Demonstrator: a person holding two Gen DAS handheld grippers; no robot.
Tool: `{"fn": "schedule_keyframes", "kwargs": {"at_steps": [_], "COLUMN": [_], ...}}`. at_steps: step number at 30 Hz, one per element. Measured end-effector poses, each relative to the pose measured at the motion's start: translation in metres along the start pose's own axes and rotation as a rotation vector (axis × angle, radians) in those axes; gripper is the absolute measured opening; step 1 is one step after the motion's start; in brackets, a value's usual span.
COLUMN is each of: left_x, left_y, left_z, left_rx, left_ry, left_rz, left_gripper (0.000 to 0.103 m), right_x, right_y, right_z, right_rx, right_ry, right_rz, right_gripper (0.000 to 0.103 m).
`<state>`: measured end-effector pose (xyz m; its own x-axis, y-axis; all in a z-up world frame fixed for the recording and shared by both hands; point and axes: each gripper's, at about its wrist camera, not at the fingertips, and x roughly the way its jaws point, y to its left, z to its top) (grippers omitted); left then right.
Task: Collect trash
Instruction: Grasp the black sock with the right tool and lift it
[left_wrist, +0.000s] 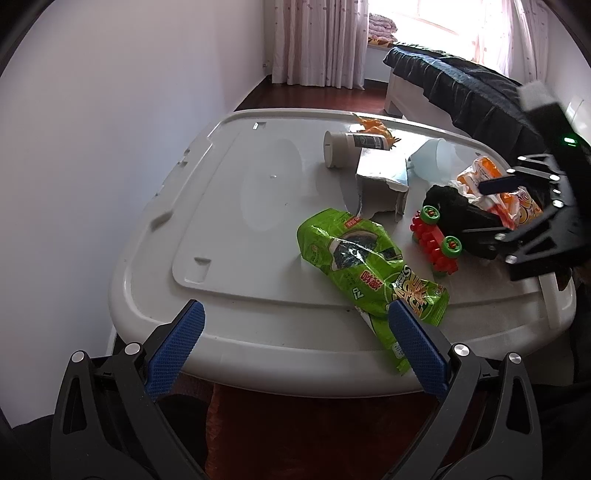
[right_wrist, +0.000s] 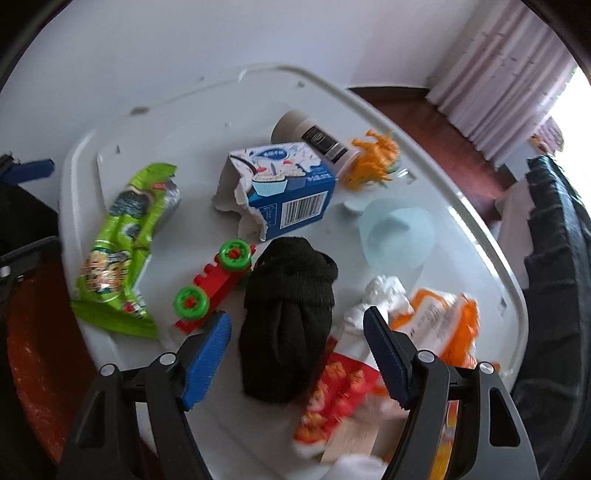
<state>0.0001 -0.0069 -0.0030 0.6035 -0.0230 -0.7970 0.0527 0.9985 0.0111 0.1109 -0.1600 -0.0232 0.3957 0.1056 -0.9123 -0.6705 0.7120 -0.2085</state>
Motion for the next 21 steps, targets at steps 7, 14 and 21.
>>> {"fn": "schedule_keyframes", "kwargs": {"at_steps": [7,14,21], "left_x": [0.001,0.0,0.001], "left_y": [-0.001,-0.001,-0.007], "left_z": [0.001,-0.001,-0.003], "left_rx": [-0.001,0.005,0.023], "left_ry": [0.01,0.008,0.008], "left_rz": [-0.001,-0.001,0.014], "left_gripper": [0.098,0.098,0.098], "right_x": [0.037,0.008,-0.096], "right_y": [0.001,-0.019,-0.005], "right_z": [0.02,0.015,-0.029], "right_rx": [-0.05,0.131,0.443], "right_ry": [0.118,0.05,-0.218], "right_rz": [0.055,0.092,0.004], "right_gripper": [0.052,0.042,0.043]}}
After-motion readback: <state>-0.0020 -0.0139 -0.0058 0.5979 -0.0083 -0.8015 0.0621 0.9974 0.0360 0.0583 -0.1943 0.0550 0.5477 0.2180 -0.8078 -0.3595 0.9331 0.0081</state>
